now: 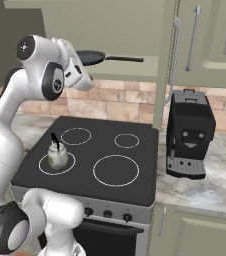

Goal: Pick the pan from the cabinet and place it on the stove. Then turn on the stove burner for the pan.

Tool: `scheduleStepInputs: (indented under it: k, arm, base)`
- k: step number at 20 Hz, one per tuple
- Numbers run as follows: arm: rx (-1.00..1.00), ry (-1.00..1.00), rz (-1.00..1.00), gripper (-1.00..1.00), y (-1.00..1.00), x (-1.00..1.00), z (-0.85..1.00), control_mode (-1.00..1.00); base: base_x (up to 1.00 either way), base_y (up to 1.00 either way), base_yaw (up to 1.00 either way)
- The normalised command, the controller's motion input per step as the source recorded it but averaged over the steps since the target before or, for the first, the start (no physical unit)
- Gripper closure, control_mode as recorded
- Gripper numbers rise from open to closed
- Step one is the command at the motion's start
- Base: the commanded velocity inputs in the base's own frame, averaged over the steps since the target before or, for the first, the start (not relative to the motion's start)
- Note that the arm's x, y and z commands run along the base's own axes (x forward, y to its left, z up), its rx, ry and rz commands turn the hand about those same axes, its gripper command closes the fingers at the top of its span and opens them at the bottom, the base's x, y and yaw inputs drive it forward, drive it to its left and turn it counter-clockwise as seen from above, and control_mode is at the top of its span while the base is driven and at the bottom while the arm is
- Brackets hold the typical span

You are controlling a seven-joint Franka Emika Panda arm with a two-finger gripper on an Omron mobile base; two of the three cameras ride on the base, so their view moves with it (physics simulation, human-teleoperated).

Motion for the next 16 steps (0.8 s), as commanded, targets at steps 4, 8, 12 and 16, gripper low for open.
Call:
scheduleStepInputs:
  k: [4, 8, 12, 16]
  arm:
    - [-0.04, 0.05, -0.09, -1.0, -0.09, 0.38, 0.0, -1.0]
    - [-0.02, 0.05, -0.02, -1.0, -0.06, 0.3, 0.02, -1.0]
    - [0.0, 0.04, 0.0, -1.0, -0.16, 0.24, 0.02, -1.0]
    - [-0.02, 0.02, 0.0, -1.0, -0.16, 0.29, 0.0, -1.0]
  base:
    - [0.0, 0.0, 0.0]
    - [0.0, 0.0, 0.0]
    - [0.0, 0.0, 0.0]
    - [0.0, 0.0, 0.0]
